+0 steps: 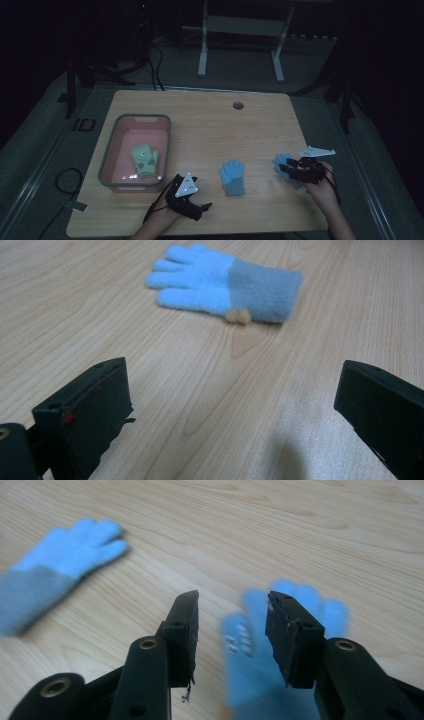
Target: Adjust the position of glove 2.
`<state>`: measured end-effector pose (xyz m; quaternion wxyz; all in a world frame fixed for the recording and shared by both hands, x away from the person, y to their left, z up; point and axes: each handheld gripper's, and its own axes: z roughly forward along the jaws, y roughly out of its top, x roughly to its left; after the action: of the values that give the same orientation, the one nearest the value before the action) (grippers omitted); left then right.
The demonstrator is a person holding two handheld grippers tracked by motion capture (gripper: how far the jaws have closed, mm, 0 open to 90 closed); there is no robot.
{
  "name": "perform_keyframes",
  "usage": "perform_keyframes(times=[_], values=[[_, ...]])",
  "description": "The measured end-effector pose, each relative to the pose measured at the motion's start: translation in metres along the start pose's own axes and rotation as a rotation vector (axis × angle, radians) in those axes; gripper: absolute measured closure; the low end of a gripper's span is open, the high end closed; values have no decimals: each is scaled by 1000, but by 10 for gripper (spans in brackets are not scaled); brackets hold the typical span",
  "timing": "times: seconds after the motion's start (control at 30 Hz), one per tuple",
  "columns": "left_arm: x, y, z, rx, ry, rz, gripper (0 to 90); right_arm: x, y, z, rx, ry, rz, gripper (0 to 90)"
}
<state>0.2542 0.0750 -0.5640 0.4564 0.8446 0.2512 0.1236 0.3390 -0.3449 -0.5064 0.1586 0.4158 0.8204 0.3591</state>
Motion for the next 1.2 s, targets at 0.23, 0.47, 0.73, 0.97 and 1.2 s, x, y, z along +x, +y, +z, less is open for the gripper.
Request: perform_keyframes(times=[0.23, 0.47, 0.73, 0.97, 1.2], values=[[0, 0, 1, 0, -1, -3, 21, -25, -19, 0, 31, 9, -1, 569], [0, -1, 1, 3, 1, -5, 21, -34, -36, 14, 56, 14, -2, 591], [0, -1, 2, 6, -2, -3, 21, -31, -38, 15, 43, -64, 73, 811], [-1, 0, 2, 6, 5, 0, 21, -15, -31, 15, 64, -169, 156, 858], [-1, 0, 1, 5, -2, 1, 21, 14, -7, -13, -49, -197, 239, 862]])
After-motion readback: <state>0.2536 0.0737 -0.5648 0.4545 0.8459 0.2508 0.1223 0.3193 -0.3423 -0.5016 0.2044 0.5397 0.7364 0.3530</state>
